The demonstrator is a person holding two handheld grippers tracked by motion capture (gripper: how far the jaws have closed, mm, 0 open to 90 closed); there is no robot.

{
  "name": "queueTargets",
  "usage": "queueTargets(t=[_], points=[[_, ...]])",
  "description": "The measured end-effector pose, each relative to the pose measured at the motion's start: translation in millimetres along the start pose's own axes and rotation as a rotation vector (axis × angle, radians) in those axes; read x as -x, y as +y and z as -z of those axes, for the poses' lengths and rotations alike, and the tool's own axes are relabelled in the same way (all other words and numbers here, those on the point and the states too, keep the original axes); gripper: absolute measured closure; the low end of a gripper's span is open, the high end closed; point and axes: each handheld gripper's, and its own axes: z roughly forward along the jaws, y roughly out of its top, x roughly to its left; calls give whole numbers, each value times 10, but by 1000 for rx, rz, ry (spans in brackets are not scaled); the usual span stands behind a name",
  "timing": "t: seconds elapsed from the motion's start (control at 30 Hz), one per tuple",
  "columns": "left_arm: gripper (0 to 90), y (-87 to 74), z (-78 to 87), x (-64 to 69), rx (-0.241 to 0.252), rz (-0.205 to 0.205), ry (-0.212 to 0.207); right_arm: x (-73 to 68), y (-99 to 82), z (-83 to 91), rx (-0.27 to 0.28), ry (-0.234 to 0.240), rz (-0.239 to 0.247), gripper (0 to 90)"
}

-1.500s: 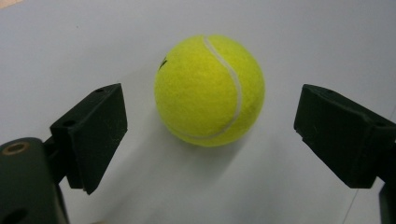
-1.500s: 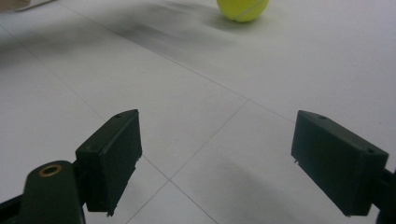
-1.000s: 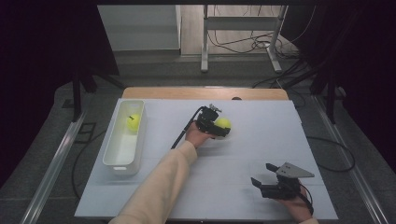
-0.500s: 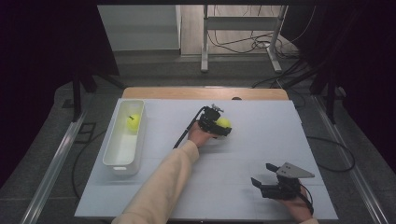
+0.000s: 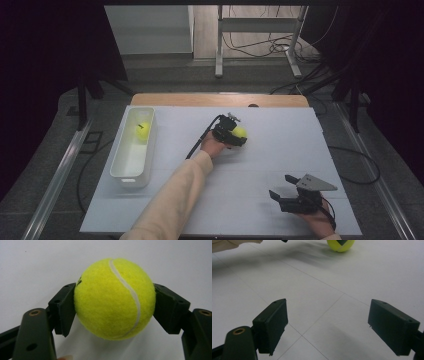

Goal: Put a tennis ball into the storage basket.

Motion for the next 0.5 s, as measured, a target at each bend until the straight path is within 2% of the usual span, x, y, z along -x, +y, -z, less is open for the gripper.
queueTargets(t=[0.23, 0.5], points=[[268, 9, 68, -11, 14, 0, 1, 2, -1, 1, 0, -1, 1, 165], [268, -15, 203, -47, 44, 26, -10, 2, -2, 1, -1, -4, 2, 165]])
